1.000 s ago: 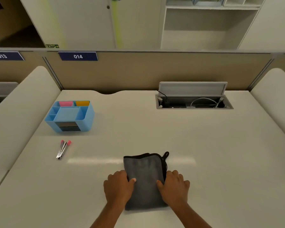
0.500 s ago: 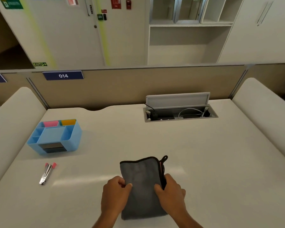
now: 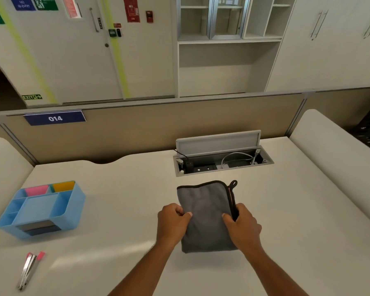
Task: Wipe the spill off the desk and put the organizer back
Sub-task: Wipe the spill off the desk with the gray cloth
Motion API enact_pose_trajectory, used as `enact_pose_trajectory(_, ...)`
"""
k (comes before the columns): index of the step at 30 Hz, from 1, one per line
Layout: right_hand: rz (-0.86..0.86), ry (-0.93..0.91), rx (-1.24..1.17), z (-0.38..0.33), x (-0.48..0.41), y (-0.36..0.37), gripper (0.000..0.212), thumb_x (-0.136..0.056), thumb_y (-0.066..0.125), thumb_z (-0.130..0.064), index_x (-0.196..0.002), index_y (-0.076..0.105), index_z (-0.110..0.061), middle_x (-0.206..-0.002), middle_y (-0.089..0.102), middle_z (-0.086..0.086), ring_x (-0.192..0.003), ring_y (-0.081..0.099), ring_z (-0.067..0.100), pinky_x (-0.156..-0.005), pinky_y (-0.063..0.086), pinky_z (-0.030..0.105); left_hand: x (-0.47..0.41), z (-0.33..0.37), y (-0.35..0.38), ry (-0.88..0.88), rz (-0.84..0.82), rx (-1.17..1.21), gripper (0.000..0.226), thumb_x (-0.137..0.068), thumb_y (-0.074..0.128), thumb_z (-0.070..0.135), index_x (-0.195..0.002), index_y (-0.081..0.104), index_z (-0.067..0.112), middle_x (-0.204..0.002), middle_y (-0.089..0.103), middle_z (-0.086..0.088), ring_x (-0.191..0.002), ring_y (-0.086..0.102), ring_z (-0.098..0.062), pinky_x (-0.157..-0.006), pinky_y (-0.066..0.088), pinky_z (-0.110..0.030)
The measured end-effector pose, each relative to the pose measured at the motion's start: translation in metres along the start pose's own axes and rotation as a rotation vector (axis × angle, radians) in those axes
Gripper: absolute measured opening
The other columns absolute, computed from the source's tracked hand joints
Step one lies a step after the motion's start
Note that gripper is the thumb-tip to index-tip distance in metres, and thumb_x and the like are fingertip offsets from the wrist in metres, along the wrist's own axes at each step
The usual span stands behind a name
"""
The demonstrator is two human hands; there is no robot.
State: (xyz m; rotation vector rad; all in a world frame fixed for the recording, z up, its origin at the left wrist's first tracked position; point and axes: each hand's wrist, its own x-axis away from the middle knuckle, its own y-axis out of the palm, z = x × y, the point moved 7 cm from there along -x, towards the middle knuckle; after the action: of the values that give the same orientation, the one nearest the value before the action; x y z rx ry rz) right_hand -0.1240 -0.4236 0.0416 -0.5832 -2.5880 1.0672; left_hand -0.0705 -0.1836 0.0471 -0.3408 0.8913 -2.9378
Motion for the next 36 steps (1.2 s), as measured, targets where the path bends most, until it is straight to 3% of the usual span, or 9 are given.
enact_pose_trajectory(6,0.033,0.014,0.022,-0.001,-0.069,0.0,0.015,-0.095,0.063,-0.036,-0.098,0.05,-0.031,-0.079,0.054,-0.022,-0.069,0.048,0.0,-0.089,0.033,0.039,-0.055,0.021,0.03,-0.006,-0.021,0.002,0.019,-0.085,0.079,0.03,-0.077,0.069,0.015,-0.075,0.07,-0.001,-0.07,0.067,-0.015,-0.064,0.056,-0.024)
enact_pose_trajectory(11,0.03,0.018,0.054,0.003,-0.112,0.011,0.016,-0.095,0.063,-0.036,-0.097,0.049,-0.03,-0.079,0.053,-0.019,-0.069,0.047,0.002,-0.089,0.034,0.041,-0.09,0.026,0.049,-0.022,-0.024,0.006,0.02,-0.088,0.077,0.03,-0.078,0.068,0.014,-0.076,0.068,-0.001,-0.068,0.064,-0.014,-0.058,0.047,-0.016)
enact_pose_trajectory(14,0.015,0.02,0.079,0.005,-0.132,0.018,0.018,-0.095,0.063,-0.038,-0.098,0.047,-0.03,-0.084,0.059,-0.01,-0.071,0.049,0.006,-0.089,0.034,0.042,-0.11,0.025,0.056,-0.027,-0.019,-0.012,0.023,-0.086,0.078,0.029,-0.074,0.068,0.012,-0.072,0.067,-0.002,-0.064,0.063,-0.014,-0.058,0.051,-0.02)
enact_pose_trajectory(17,-0.034,0.068,0.178,0.006,-0.142,0.025,0.029,-0.094,0.063,-0.048,-0.111,0.051,-0.028,-0.105,0.067,-0.003,-0.091,0.06,0.02,-0.091,0.035,0.044,-0.122,0.02,0.062,-0.035,-0.042,-0.099,0.024,-0.086,0.078,0.032,-0.081,0.064,0.013,-0.077,0.066,-0.003,-0.07,0.066,-0.019,-0.069,0.059,-0.03)
enact_pose_trajectory(21,0.037,0.008,0.369,-0.002,-0.135,0.032,0.061,-0.087,0.068,-0.054,-0.135,0.048,-0.022,-0.138,0.053,0.008,-0.125,0.052,0.033,-0.099,0.042,0.054,-0.115,0.015,0.067,0.067,-0.031,-0.306,0.045,-0.084,0.079,0.044,-0.116,0.059,0.019,-0.113,0.062,-0.001,-0.103,0.062,-0.022,-0.088,0.059,-0.036)
enact_pose_trajectory(24,0.048,-0.224,0.439,-0.018,-0.117,0.049,0.065,-0.087,0.068,-0.052,-0.14,0.045,-0.022,-0.153,0.041,0.011,-0.134,0.047,0.034,-0.102,0.045,0.054,-0.094,0.022,0.081,0.368,-0.016,-0.518,0.046,-0.085,0.075,0.045,-0.121,0.057,0.021,-0.125,0.059,-0.002,-0.112,0.055,-0.023,-0.095,0.051,-0.037)
enact_pose_trajectory(27,-0.124,-0.357,0.515,-0.019,-0.102,0.079,0.068,-0.095,0.054,-0.059,-0.151,0.038,-0.025,-0.166,0.027,0.009,-0.146,0.037,0.031,-0.112,0.038,0.052,-0.075,0.016,0.106,0.584,-0.184,-0.685,0.054,-0.093,0.065,0.042,-0.139,0.05,0.018,-0.153,0.047,-0.007,-0.144,0.041,-0.028,-0.117,0.034,-0.047)
enact_pose_trajectory(31,-0.272,-0.357,0.639,-0.003,-0.093,0.099,0.068,-0.099,0.036,-0.065,-0.158,0.026,-0.032,-0.171,0.015,0.005,-0.153,0.023,0.027,-0.119,0.027,0.054,-0.074,-0.009,0.12,0.56,-0.377,-0.917,0.069,-0.107,0.032,0.05,-0.163,0.014,0.014,-0.173,0.006,-0.009,-0.16,0.004,-0.03,-0.128,0.002,-0.055)
enact_pose_trajectory(36,-0.274,-0.333,0.641,-0.002,-0.09,0.098,0.068,-0.098,0.034,-0.066,-0.158,0.025,-0.034,-0.17,0.016,0.002,-0.154,0.021,0.025,-0.119,0.027,0.054,-0.072,-0.018,0.115,0.531,-0.42,-0.99,0.072,-0.108,0.025,0.051,-0.163,-0.002,0.014,-0.173,-0.007,-0.009,-0.16,-0.007,-0.028,-0.128,-0.006,-0.053)
